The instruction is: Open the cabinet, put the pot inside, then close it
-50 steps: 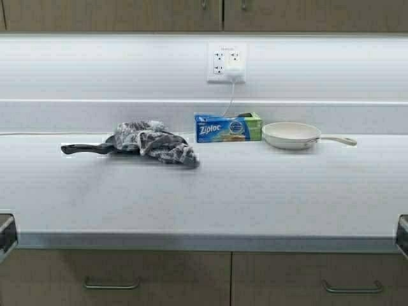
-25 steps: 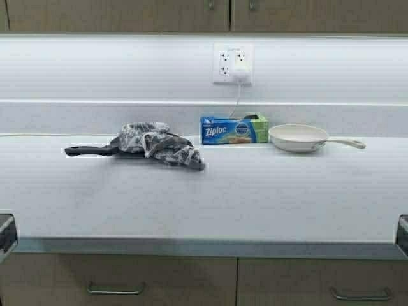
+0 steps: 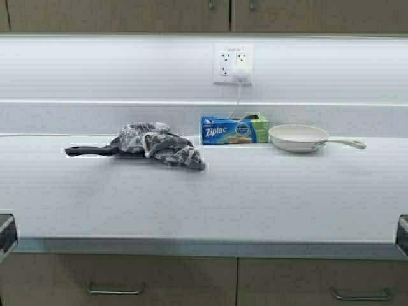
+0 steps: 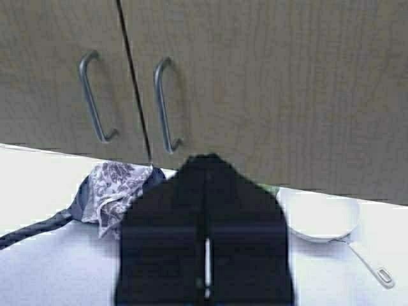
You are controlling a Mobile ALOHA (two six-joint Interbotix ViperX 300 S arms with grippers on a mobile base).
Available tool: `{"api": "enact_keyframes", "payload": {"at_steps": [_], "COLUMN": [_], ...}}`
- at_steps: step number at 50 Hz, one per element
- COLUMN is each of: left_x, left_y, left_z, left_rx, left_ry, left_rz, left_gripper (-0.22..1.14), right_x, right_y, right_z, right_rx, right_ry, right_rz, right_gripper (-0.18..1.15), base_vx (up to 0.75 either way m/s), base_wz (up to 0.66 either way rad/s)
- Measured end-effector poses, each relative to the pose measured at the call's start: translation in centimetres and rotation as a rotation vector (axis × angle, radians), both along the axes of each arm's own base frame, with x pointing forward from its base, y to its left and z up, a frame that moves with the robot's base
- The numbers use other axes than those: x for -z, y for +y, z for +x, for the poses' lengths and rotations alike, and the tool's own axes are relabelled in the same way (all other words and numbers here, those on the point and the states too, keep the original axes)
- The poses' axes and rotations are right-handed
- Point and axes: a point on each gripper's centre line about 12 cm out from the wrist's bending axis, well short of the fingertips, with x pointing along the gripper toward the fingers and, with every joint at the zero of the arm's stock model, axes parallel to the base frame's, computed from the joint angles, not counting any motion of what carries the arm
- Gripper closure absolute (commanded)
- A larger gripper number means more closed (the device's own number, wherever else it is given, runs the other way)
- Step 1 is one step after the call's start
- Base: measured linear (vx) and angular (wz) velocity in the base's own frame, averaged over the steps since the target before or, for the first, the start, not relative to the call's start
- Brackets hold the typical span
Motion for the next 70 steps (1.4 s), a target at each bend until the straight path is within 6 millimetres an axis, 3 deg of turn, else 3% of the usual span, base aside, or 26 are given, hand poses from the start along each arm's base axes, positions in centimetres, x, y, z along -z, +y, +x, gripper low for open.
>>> {"api": "enact_keyframes", "payload": {"at_steps": [70], "left_x": [0.15], "left_y": [-0.08], "left_z": [0.15], "left_rx": [-0.001], "left_ry": [0.003], "left_rz": [0.000], "left_gripper": [0.88], "right_x": [0.45], "right_y": [0.00], "right_z": [0.01], "right_rx": [0.000], "right_ry": [0.010], "right_rz": [-0.005], "right_gripper": [0.90], "base_vx": [0.00], "base_wz": [0.00]}}
